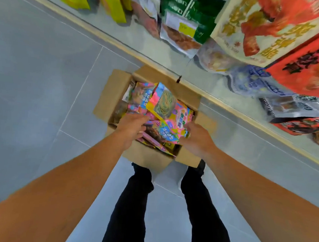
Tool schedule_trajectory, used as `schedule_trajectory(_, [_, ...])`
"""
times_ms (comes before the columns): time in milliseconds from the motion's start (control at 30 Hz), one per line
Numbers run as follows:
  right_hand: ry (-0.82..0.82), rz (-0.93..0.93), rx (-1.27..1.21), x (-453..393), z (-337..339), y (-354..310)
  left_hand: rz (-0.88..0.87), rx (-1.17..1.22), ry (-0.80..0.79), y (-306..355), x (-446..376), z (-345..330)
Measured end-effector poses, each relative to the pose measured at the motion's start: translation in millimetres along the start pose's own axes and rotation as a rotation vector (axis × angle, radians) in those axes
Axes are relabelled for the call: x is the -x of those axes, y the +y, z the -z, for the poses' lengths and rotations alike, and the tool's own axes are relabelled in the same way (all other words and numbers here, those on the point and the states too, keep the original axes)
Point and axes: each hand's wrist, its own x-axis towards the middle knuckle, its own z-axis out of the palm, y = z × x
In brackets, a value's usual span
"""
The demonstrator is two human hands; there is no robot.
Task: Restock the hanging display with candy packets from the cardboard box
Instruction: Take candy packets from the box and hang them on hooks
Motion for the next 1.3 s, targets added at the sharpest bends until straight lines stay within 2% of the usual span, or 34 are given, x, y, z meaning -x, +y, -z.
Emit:
schedule_trajectory(233, [0.017, -0.041, -0.099, -96, -34, 16, 0.094, 0.209, -0.022, -12, -107, -25])
schedule_trajectory(400, [-0.076, -0.018, -0.178, -127, -54, 28, 0.114, 0.31, 0.066, -21, -148, -43])
schedule_trajectory(533, [-0.172, -0.018, -0.201, -133, -66, 35, 0.053, 0.087, 0.044, -16, -160, -53])
schedule_trajectory(633, [-0.179, -0.027, -0.248, -128, -63, 37, 0.014, -0.046, 0.004, -6, -163, -57])
schedule_trajectory(733, [-0.121, -0.044, -0.335, -117, -51, 37, -0.012, -0.028, -0.048, 5, -155, -61])
schedule_trajectory(867, [0.017, -0.097, -0.467, -96, -43, 26, -0.02, 0.155, -0.114, 7, -125, -52])
schedule_trajectory(1000, [0.254, -0.128, -0.495, -80, -51, 18, 0.009, 0.342, -0.08, -14, -83, -32])
schedule_trajectory(1100, [0.514, -0.109, -0.578, -61, -52, 6, -0.006, 0.491, -0.131, -31, -50, -22])
schedule_trajectory(1167, [0.616, -0.127, -0.686, -52, -51, -3, 0.006, 0.559, -0.162, -42, -32, -24])
schedule_trajectory(1233, [0.573, -0.259, -0.855, -46, -52, -10, 0.027, 0.601, -0.18, -52, -18, -29])
schedule_trajectory(1300, [0.345, -0.344, -1.226, -40, -50, -19, 0.022, 0.605, -0.2, -59, -6, -37])
